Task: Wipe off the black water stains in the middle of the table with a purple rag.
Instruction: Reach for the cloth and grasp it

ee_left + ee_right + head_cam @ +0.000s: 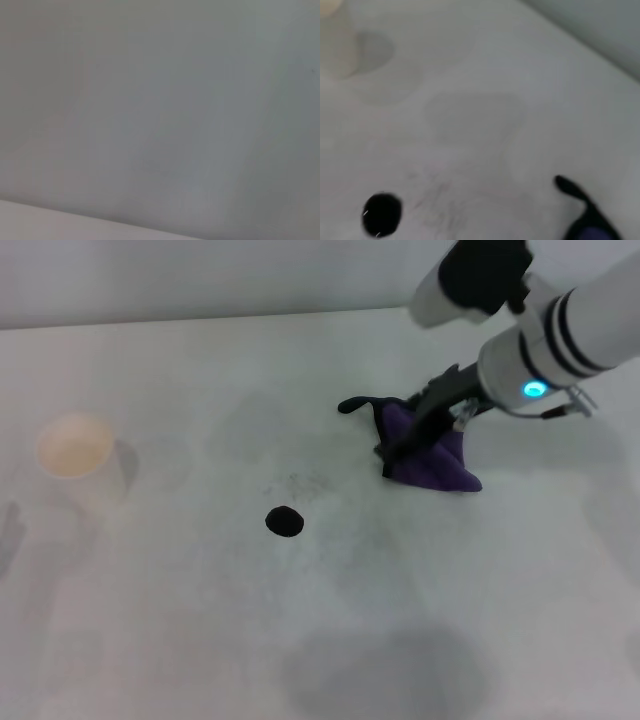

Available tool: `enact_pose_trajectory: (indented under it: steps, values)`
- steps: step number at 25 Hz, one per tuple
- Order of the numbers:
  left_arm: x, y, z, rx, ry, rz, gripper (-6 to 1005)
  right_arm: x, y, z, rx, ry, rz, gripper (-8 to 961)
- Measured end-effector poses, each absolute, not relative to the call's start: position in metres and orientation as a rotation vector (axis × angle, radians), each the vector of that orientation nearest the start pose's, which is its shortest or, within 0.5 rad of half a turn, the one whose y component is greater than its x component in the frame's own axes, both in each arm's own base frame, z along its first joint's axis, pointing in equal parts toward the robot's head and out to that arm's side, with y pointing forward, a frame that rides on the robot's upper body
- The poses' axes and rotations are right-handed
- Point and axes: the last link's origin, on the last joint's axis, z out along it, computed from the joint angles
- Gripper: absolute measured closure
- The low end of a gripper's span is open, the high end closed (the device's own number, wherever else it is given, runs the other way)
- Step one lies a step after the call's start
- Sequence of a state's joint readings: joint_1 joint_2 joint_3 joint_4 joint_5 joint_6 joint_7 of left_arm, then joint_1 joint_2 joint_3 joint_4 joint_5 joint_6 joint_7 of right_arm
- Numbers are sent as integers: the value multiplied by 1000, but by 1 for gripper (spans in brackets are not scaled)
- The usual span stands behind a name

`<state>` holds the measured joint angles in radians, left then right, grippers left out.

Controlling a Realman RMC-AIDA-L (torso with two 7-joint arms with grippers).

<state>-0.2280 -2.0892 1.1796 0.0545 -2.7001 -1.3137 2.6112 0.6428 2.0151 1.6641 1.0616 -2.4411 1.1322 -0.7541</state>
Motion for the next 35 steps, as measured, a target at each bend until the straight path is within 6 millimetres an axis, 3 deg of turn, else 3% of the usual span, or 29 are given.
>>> enact_pose_trajectory:
  steps: [5,11,23,35]
  values:
    - [-384,245,-8,-1586,-810,-792,112,198,387,-42,-2627,672,-358,82]
    - [-383,244,-7,-1586,-806,-798,112,192,385,-46,-2652,687,-307,83]
    - [-382,245,-8,-1591,-802,-803,112,212,397,-29,-2517,728,-378,83]
    - [-382,245,-8,-1591,-804,-803,112,225,401,-42,-2430,763,-445,83]
